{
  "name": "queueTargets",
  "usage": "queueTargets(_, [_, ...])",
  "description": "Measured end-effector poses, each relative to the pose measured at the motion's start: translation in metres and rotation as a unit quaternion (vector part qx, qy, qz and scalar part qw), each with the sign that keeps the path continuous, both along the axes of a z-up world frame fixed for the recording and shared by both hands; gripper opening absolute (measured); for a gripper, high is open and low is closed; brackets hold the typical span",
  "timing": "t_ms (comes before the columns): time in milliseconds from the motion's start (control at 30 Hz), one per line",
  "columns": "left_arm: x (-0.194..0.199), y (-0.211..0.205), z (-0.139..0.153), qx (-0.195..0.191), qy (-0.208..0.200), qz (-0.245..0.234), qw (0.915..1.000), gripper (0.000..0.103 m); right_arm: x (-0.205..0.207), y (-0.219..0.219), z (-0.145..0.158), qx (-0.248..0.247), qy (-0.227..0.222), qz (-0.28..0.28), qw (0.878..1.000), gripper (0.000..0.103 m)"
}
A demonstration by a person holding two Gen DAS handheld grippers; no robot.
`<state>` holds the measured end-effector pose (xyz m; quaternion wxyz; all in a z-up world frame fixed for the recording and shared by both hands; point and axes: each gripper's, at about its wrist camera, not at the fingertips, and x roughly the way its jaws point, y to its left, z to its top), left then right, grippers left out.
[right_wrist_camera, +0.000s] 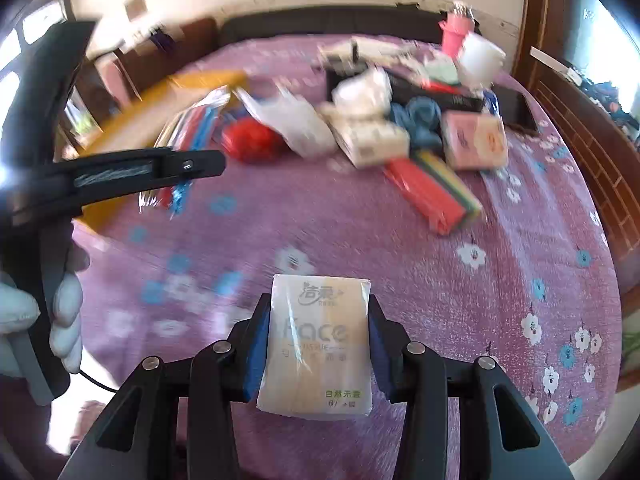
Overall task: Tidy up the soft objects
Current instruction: 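Carry both held items over the yellow tray and open both tools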
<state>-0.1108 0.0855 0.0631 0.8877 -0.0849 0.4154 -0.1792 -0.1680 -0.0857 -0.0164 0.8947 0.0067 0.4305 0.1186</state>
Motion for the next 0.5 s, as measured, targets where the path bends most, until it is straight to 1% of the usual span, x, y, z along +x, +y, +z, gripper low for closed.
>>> queueTargets(67, [-0.017,0.018,0.034,-0.029,-0.021,-0.002,0.9994,0.043,-0.010,-0.002,0.029,0.018,-0.032,0.011,0.999,0.047])
queueTargets(100, [-0.023,0.026,0.052,-0.038,-0.033,-0.003,0.9987,0.043,-0.016,-0.001,0.049,0.032,-0.050,0.019,0.998,0.047])
queueTargets(133, [-0.034,0.037,0.076,-0.046,-0.053,-0.002,0.9975,0.043,-0.020,0.001,0.070,0.044,-0.067,0.031,0.996,0.047])
queueTargets(167, [-0.041,0.048,0.097,-0.048,-0.072,0.002,0.9963,0.043,-0.022,0.003,0.088,0.052,-0.083,0.043,0.994,0.047])
queueTargets(200, [-0.049,0.062,0.126,-0.048,-0.092,0.007,0.9946,0.043,-0.024,0.006,0.109,0.063,-0.101,0.055,0.991,0.047])
queueTargets(233, [-0.051,0.068,0.144,-0.048,-0.103,0.010,0.9934,0.043,-0.024,0.010,0.133,0.077,-0.121,0.069,0.987,0.047])
queueTargets(267, [-0.052,0.077,0.164,-0.047,-0.116,0.016,0.9920,0.043,-0.021,0.015,0.153,0.091,-0.135,0.082,0.983,0.048])
queueTargets(300, [-0.050,0.085,0.183,-0.041,-0.126,0.023,0.9909,0.043,-0.018,0.018,0.167,0.101,-0.143,0.092,0.980,0.048])
queueTargets(333, [-0.047,0.094,0.204,-0.029,-0.137,0.033,0.9896,0.043,-0.012,0.025,0.188,0.115,-0.155,0.103,0.976,0.048])
queueTargets(400, [-0.030,0.104,0.234,-0.003,-0.148,0.055,0.9874,0.043,0.005,0.037,0.215,0.134,-0.167,0.119,0.970,0.048])
queueTargets(433, [-0.019,0.111,0.243,0.004,-0.147,0.064,0.9870,0.043,0.017,0.046,0.227,0.142,-0.172,0.124,0.967,0.048])
queueTargets(500, [0.008,0.124,0.253,0.015,-0.138,0.081,0.9871,0.043,0.041,0.062,0.240,0.154,-0.168,0.130,0.965,0.049])
